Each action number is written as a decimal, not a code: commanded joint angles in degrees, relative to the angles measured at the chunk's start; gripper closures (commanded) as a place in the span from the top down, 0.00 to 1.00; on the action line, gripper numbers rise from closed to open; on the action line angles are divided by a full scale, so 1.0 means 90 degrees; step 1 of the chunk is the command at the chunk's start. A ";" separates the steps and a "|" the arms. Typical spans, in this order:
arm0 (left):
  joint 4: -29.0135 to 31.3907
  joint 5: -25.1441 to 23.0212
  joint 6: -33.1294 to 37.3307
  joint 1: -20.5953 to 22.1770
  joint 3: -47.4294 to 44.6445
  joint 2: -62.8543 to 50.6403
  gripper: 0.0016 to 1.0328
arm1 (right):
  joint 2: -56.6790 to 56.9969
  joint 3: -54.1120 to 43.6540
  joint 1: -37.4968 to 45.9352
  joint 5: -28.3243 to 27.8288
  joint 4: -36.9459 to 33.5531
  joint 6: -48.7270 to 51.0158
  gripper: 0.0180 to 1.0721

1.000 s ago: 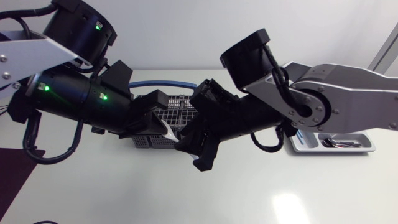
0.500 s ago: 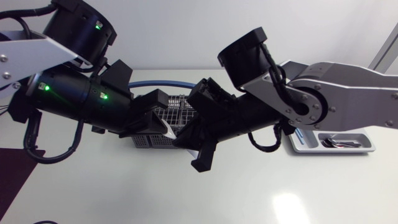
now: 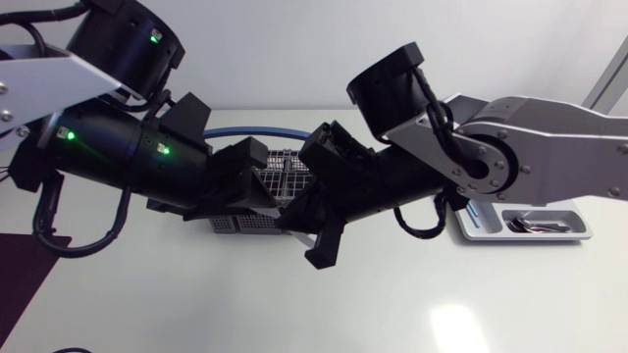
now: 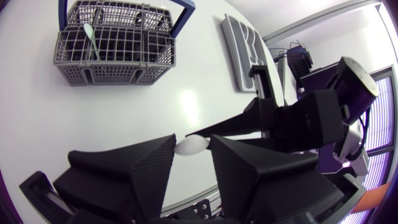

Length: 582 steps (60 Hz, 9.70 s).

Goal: Unload the cutlery basket into the drawer organizer.

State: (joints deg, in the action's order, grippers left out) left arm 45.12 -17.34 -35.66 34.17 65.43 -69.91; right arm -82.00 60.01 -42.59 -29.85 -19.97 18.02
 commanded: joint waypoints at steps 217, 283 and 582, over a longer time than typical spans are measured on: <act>-0.0844 -0.0055 0.4304 -0.3270 0.0396 -0.2057 0.83 | 0.0488 -0.0974 0.5533 0.1588 -0.1121 0.5859 0.84; -0.1049 0.0111 0.2615 -0.2528 0.1129 -0.2974 0.56 | 0.1533 -0.1697 0.3326 0.1607 -0.0750 0.3652 0.84; -0.2602 0.1497 0.1335 -0.1824 -0.0600 -0.1490 0.54 | 0.2265 -0.2390 0.3150 0.1607 -0.0389 0.3584 0.84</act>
State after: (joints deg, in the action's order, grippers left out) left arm 20.45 -2.90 -22.94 17.34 61.08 -84.25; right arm -62.15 40.10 -13.80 -15.20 -22.90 50.74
